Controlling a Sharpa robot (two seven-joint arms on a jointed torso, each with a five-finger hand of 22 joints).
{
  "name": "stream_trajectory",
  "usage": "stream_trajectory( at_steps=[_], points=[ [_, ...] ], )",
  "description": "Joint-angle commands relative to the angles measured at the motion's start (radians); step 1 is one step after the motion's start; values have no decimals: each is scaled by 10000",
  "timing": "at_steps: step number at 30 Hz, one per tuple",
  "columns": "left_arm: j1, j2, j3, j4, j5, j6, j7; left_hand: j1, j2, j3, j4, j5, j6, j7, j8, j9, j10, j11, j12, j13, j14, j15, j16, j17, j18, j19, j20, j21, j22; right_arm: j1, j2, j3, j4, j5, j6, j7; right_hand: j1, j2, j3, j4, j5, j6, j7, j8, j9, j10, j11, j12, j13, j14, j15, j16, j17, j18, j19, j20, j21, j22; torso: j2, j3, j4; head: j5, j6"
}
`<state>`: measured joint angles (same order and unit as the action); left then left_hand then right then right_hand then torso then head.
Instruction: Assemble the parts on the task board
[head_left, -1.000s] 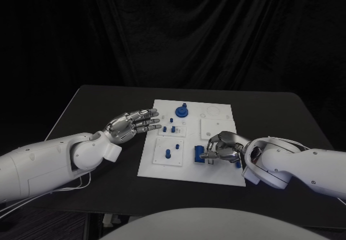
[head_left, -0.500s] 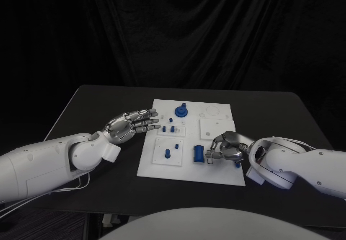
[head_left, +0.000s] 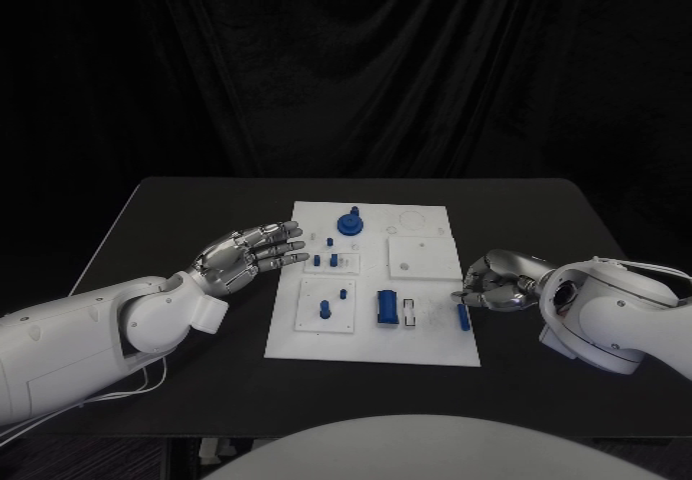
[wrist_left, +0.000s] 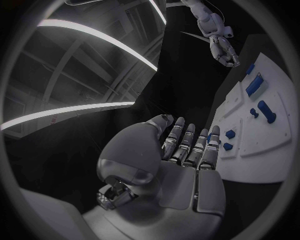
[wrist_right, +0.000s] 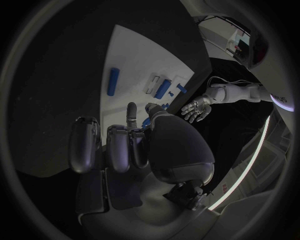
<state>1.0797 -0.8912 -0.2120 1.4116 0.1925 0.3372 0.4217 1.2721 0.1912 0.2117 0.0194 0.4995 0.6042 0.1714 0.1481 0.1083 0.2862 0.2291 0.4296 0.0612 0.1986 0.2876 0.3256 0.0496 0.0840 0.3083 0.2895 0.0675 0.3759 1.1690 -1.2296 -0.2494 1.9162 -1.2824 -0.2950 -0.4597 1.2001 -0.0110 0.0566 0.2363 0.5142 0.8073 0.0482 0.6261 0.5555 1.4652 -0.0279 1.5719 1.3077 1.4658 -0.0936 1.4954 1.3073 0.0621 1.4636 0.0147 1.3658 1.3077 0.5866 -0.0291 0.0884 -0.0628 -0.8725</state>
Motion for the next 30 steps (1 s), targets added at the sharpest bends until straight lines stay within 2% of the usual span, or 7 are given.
stream_trajectory(
  at_steps=[1, 4, 7, 9, 12, 20, 30],
  points=[
    [-12, 10, 9, 31, 6, -59, 202, -80, -41, 78, -9, 38, 59, 230, 30, 6, 74, 2, 34, 13, 86, 16, 59, 10, -125, 57, 23, 20, 11, 14, -105, -1, 73, -1638, 327, -1207, 38, -155, 113, 9, 286, 79, -15, -15, -27, 1056, 21, -11, 2631, 821, 42, 30, 1383, -149, 496, 50, 67, 2012, 7, -41, 21, -107, -2],
    [-12, 9, 9, 25, 6, -56, 208, -80, -41, 78, -9, 38, 59, 230, 30, 6, 74, 2, 34, 13, 86, 16, 59, 10, -125, 57, 23, 20, 11, -37, -115, -3, 42, -1814, 377, -1347, 35, -160, 114, 14, 294, 82, -14, -14, -27, 1056, 21, -11, 2631, 818, 41, 23, 1371, -150, 498, 50, 72, 2014, 11, -52, 19, -161, -2],
    [-12, 14, 9, 17, 5, -39, 208, -80, -41, 78, -9, 38, 59, 230, 30, 6, 74, 2, 34, 13, 86, 16, 59, 10, -125, 57, 23, 20, 11, -117, -45, -4, -38, -1913, 444, -1449, -46, -210, 106, 103, 248, 116, -7, -1, -29, 1056, 25, -11, 2631, 816, 43, 20, 1361, -148, 495, 46, 67, 2010, 30, -43, 5, -213, -2],
    [-12, 15, 9, 11, 5, -35, 209, -80, -41, 78, -9, 38, 59, 230, 30, 6, 74, 2, 34, 13, 86, 16, 59, 10, -125, 57, 23, 20, 11, -170, 10, -5, -88, -1942, 482, -1489, -143, -237, 102, 219, 128, 141, -4, 6, -34, 1056, 28, -11, 2631, 811, 44, 10, 1340, -146, 490, 46, 58, 2006, 41, -19, -13, -228, -2],
    [-12, 15, 9, 1, 5, -32, 213, -80, -41, 78, -9, 38, 59, 230, 30, 6, 74, 2, 34, 13, 86, 16, 59, 10, -125, 57, 23, 20, 11, -271, 116, -5, -176, -1971, 512, -1503, -366, -256, 73, 460, -105, 167, 7, 5, -46, 1056, 39, -11, 2631, 800, 54, -16, 1289, -138, 477, 51, 29, 1994, 51, -12, -27, -255, -2],
    [-12, 31, 9, -37, 5, 2, 211, -82, -45, 95, -11, 43, 27, 232, 23, -1, 57, 0, 7, 6, 76, 18, 41, 6, -126, 58, 24, 22, 2, -419, 422, -5, -387, -1994, 516, -1433, -561, -232, 76, 521, -825, 239, 0, 34, -52, 1056, 36, -11, 2631, 794, 53, -28, 1255, -133, 466, 53, 18, 1986, 54, 32, -52, -273, -2],
    [-12, 45, 9, -61, 5, 55, 189, -82, -45, 95, -11, 43, 27, 232, 23, -1, 57, 0, 7, 6, 76, 18, 41, 6, -126, 58, 24, 22, 2, -581, 803, -4, -697, -1998, 681, -1349, -490, -208, 130, 454, -1029, 258, -26, 59, -43, 1056, 18, -11, 2631, 786, 40, -47, 1215, -124, 454, 46, -8, 1975, 45, 12, -36, -292, -2]
  ],
)
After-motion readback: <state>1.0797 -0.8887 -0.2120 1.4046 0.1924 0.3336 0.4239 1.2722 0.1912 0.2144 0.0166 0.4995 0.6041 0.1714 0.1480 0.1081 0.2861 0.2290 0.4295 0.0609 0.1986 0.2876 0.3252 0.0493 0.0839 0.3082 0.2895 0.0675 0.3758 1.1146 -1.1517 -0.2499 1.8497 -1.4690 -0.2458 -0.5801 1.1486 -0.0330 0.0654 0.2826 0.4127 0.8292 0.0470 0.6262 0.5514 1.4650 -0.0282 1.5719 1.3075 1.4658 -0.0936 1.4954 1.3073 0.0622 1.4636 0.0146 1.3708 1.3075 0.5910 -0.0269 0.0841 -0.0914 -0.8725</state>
